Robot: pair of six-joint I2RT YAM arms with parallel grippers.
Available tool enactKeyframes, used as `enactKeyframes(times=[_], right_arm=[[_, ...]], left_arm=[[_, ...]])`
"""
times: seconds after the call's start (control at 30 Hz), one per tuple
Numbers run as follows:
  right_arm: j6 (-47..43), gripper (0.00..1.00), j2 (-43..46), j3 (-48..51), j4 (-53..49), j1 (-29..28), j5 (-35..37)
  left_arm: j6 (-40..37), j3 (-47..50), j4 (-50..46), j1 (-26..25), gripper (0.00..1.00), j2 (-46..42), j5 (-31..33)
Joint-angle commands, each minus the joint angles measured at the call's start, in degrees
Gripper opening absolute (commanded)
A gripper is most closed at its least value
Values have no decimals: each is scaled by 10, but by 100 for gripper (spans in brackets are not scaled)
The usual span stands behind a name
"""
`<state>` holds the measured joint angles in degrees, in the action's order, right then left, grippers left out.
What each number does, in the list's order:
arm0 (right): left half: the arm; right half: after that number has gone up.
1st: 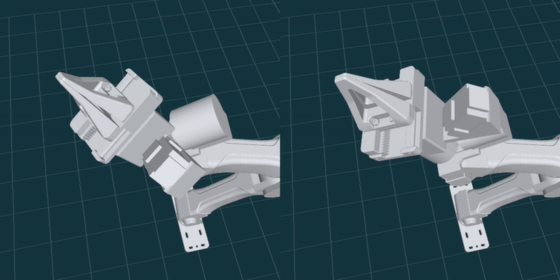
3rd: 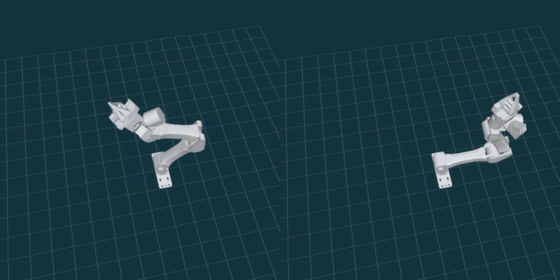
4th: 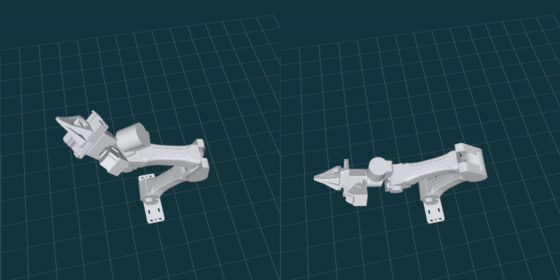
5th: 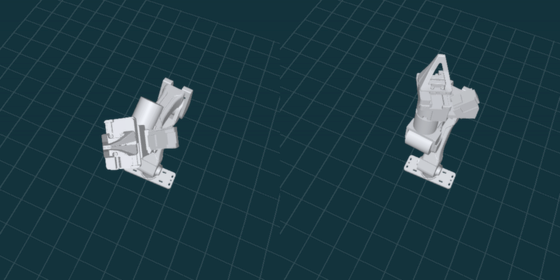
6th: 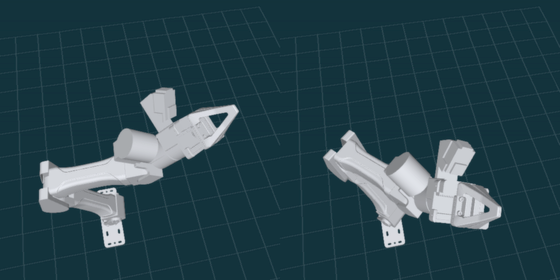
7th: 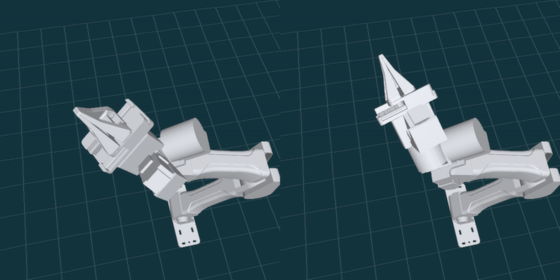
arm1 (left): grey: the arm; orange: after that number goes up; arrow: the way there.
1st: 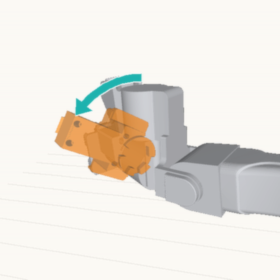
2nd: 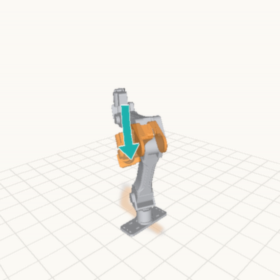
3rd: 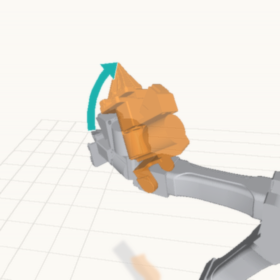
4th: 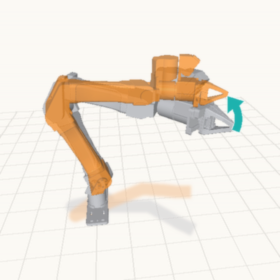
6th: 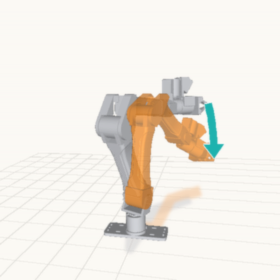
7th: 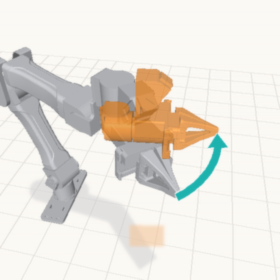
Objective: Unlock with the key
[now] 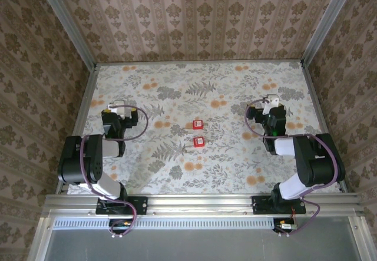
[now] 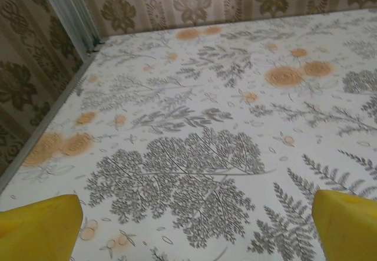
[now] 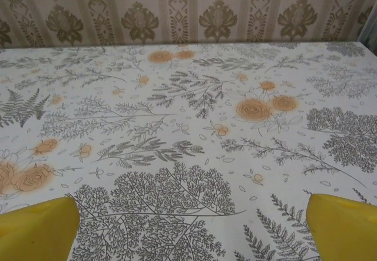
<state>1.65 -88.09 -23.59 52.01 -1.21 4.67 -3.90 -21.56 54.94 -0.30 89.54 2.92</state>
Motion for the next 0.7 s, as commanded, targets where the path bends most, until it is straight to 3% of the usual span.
enactKeyframes(times=[0.0, 0.67], right_arm=[[6, 100, 3, 2, -29, 2, 7], [2, 100, 4, 2, -31, -1, 9]], left_arm=[[14, -7, -23, 0, 100, -7, -18], [3, -14, -37, -5, 100, -6, -30]])
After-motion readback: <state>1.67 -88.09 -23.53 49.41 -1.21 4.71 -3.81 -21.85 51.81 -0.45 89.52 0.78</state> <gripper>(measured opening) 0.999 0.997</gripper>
